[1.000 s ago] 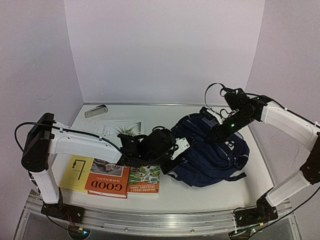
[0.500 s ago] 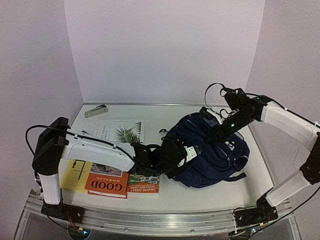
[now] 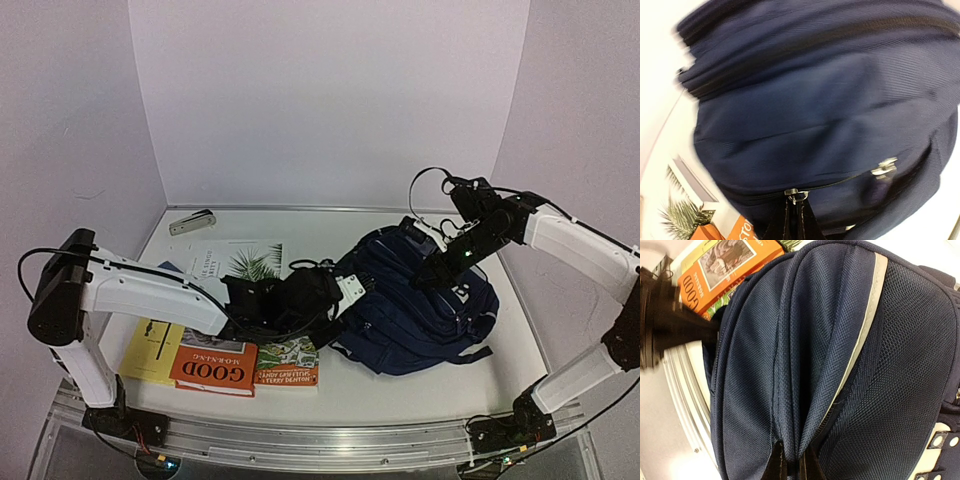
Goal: Pack the student bag
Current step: Unzip the student bag at the center of the board.
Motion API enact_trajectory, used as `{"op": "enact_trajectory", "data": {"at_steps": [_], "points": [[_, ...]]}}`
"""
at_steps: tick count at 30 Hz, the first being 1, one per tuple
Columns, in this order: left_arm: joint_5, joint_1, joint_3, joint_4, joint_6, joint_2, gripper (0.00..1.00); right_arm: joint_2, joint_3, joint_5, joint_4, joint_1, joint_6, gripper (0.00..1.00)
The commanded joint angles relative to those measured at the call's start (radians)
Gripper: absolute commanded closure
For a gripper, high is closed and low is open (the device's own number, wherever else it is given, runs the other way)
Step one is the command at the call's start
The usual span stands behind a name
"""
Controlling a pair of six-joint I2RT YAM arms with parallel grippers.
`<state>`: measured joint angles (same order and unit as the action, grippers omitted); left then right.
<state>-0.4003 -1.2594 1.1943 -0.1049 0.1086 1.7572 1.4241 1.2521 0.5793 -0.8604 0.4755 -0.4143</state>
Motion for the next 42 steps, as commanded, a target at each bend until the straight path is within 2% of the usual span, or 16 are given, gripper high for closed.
{"op": "enact_trajectory", "data": {"at_steps": [1, 3, 4, 8, 9, 11, 17, 21, 27, 33, 42], "points": [[0.057, 0.074, -0.032, 0.070, -0.075, -0.103, 1.00, -0.057, -0.003, 0.004, -0.006, -0.001, -0.091, 1.00], [0.114, 0.076, -0.015, 0.068, -0.075, -0.096, 1.00, -0.047, 0.011, -0.011, -0.007, -0.001, -0.078, 0.98], [0.156, 0.075, 0.001, 0.061, -0.080, -0.089, 1.00, -0.038, 0.027, -0.015, -0.008, -0.002, -0.063, 0.92], [0.308, 0.076, 0.035, 0.080, -0.123, -0.056, 1.00, -0.029, 0.086, 0.018, -0.023, -0.002, -0.011, 0.43], [0.339, 0.076, 0.042, 0.089, -0.139, -0.048, 1.00, -0.033, 0.097, 0.034, -0.024, -0.002, 0.005, 0.38], [0.382, 0.076, 0.062, 0.099, -0.160, -0.030, 1.00, -0.041, 0.110, 0.068, -0.025, -0.002, 0.033, 0.33], [0.475, 0.082, 0.105, 0.144, -0.195, -0.001, 1.00, -0.068, 0.104, 0.164, -0.048, 0.001, 0.057, 0.32], [0.531, 0.105, 0.113, 0.173, -0.238, -0.009, 1.00, -0.081, 0.088, 0.221, -0.086, 0.037, 0.033, 0.38], [0.562, 0.114, 0.138, 0.176, -0.254, -0.004, 1.00, -0.072, 0.063, 0.170, -0.086, 0.102, 0.003, 0.51], [0.560, 0.118, 0.134, 0.199, -0.276, -0.010, 1.00, -0.040, 0.045, 0.122, -0.066, 0.146, -0.014, 0.54], [0.574, 0.122, 0.112, 0.229, -0.295, -0.028, 1.00, -0.007, -0.006, 0.151, 0.030, 0.152, 0.014, 0.61]]}}
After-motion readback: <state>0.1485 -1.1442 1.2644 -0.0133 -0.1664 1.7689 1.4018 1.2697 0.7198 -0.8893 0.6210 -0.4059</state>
